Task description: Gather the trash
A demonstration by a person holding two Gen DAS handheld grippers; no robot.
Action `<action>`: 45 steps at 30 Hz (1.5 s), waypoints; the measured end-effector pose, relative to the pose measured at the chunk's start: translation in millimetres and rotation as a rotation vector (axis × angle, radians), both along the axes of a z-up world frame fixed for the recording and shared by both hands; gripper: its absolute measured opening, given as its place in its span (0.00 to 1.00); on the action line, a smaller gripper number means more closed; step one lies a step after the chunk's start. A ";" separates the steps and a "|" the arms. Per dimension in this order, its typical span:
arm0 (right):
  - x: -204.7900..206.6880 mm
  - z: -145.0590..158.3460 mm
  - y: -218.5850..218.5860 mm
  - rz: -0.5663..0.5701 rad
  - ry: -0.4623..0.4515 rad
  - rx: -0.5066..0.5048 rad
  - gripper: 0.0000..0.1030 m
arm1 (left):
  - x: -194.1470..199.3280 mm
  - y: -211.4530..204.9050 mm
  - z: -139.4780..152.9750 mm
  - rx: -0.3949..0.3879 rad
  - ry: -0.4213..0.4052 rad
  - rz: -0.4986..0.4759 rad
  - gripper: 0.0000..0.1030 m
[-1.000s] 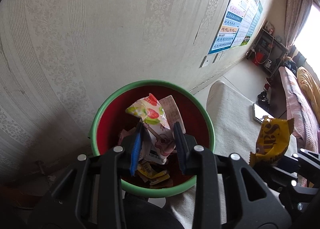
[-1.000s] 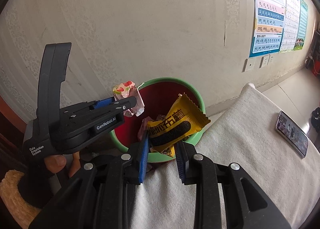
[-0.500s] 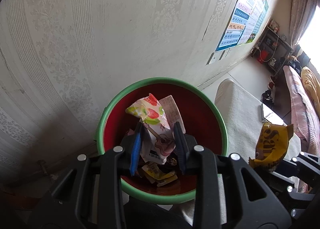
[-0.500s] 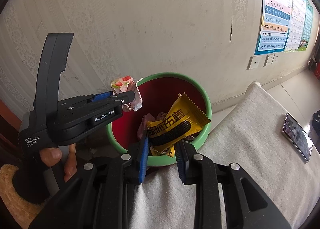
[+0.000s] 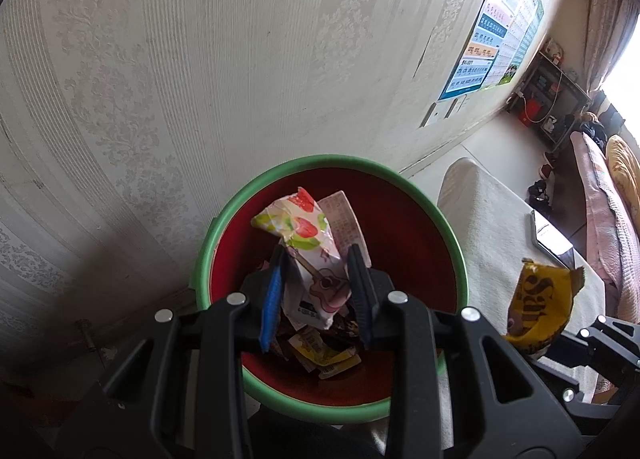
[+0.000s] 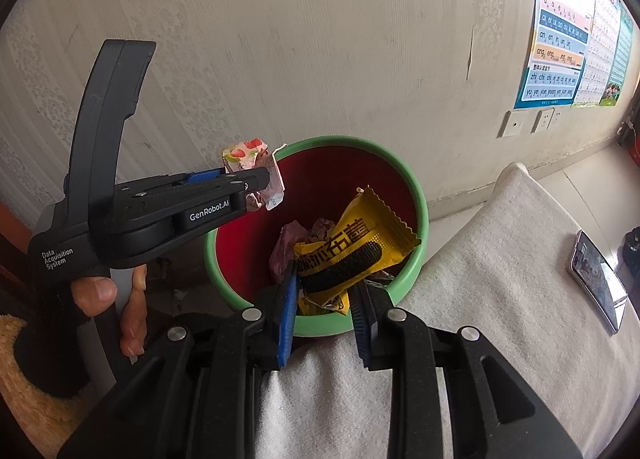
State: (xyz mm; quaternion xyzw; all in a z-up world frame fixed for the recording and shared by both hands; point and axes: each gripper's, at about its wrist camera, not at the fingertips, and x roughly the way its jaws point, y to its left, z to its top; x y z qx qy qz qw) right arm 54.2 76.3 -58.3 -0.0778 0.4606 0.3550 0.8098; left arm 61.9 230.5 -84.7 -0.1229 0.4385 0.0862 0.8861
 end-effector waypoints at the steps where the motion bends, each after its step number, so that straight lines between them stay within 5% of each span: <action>1: 0.4 -0.3 0.4 0.000 -0.001 -0.003 0.25 | 1.4 0.1 -0.3 0.000 0.002 -0.001 0.29; 37: 8.2 -10.4 19.1 0.037 0.000 -0.069 0.25 | 11.1 4.6 -11.9 -0.008 0.040 0.021 0.29; 39: 7.5 -10.4 18.6 0.039 -0.008 -0.062 0.28 | 10.4 5.2 -12.1 -0.007 0.039 0.028 0.36; 41: 6.4 -10.5 18.3 0.046 -0.014 -0.056 0.45 | 8.6 6.6 -12.1 -0.005 0.034 0.038 0.44; 45: 2.4 -11.2 17.7 0.065 -0.030 -0.061 0.54 | 4.0 11.2 -10.6 -0.005 0.026 0.066 0.52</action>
